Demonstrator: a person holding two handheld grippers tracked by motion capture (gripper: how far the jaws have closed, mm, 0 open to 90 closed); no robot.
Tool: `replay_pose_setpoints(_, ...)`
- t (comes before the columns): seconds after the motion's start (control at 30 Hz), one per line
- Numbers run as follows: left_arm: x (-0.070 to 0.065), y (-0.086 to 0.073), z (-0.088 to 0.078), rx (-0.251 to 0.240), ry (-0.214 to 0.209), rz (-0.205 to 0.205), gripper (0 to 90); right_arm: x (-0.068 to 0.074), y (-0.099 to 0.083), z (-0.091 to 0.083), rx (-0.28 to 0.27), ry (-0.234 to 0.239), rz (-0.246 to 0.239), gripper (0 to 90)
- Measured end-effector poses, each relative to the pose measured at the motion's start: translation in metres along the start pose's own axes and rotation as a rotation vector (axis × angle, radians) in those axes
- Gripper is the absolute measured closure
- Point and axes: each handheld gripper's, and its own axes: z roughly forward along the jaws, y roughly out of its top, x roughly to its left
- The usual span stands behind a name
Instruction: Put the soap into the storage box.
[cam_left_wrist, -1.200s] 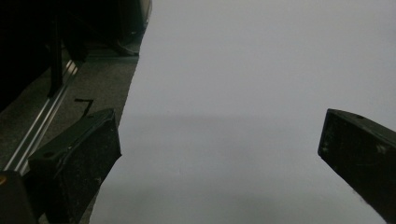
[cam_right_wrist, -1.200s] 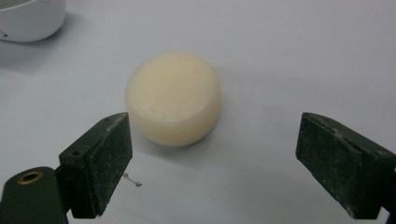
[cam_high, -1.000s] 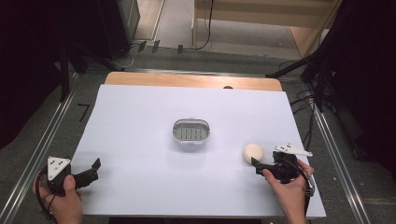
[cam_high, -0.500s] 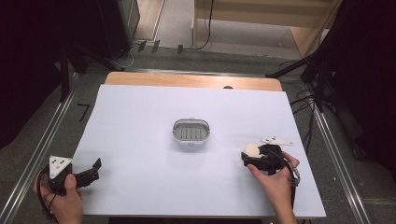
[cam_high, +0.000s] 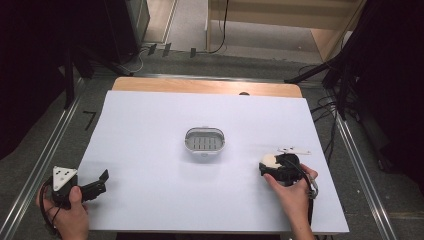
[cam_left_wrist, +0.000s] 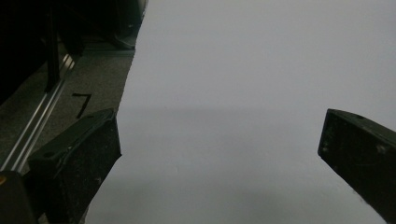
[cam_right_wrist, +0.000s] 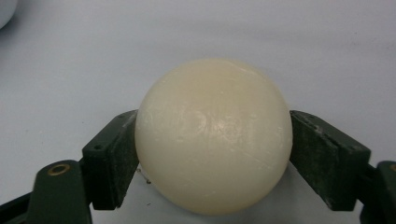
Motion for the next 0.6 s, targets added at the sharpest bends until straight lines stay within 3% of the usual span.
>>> replay_pose_setpoints(0.37, -0.0004, 0.0000, 0.0002, -0.001, 0.002, 0.002, 0.0, -0.0010, 0.0005, -0.0045, -0.020, -0.001, -0.009, 25.4)
replay_pose_setpoints(0.6, -0.0005, 0.0001, 0.0003, 0.002, 0.003, 0.003, 0.0, -0.0003, 0.0030, -0.0091, -0.027, 0.032, -0.018, 25.5)
